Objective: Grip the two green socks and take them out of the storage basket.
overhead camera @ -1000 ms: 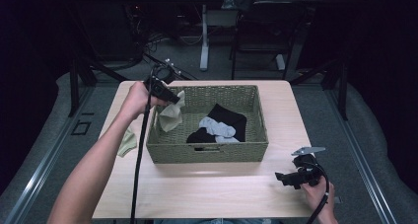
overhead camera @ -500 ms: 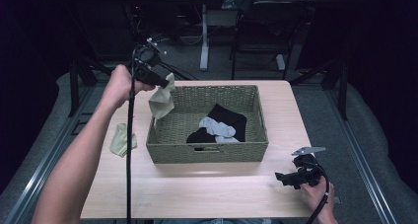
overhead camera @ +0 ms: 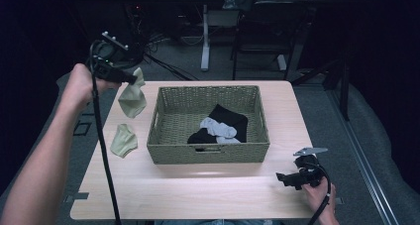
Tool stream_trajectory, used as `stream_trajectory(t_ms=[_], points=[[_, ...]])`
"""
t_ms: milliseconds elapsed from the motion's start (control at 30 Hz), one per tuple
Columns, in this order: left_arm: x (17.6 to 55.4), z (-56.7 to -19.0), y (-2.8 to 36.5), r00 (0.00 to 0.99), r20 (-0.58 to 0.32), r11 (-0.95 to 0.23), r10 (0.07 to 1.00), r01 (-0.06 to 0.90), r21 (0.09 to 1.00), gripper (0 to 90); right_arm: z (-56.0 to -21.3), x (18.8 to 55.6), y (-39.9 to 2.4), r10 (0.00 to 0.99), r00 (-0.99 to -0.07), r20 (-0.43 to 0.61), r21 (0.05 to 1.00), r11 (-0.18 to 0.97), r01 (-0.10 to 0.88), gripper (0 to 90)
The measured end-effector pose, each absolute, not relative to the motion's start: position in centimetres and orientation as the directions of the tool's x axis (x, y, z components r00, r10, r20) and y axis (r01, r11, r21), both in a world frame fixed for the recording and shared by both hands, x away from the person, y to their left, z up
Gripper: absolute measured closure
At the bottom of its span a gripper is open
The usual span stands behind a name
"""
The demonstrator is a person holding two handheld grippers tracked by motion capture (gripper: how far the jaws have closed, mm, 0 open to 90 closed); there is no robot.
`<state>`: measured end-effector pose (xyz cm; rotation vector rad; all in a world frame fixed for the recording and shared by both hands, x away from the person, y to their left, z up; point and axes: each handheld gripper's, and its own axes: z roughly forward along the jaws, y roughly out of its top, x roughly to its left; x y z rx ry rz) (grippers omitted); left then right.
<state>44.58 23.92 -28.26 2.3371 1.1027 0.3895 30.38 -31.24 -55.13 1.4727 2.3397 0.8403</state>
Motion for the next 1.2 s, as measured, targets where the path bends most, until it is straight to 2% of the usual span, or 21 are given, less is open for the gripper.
stream_trajectory(t_ms=[500,867,1200], points=[[44.1,-32.6,30.1,0.53,-0.015,-0.438,0.848,0.717,0.543,86.7,-55.2,30.3,-31.3,0.889,-0.449,0.093,0.586,0.316,0.746,2.2],[44.5,-37.3,31.4,0.499,-0.036,-0.413,0.866,0.754,0.511,86.7,-55.2,30.4,-31.2,0.887,-0.452,0.091,0.582,0.321,0.747,2.3],[45.2,-43.3,31.1,0.481,-0.118,-0.38,0.869,0.8,0.464,86.7,-55.3,30.4,-31.2,0.886,-0.455,0.094,0.58,0.323,0.748,2.3]])
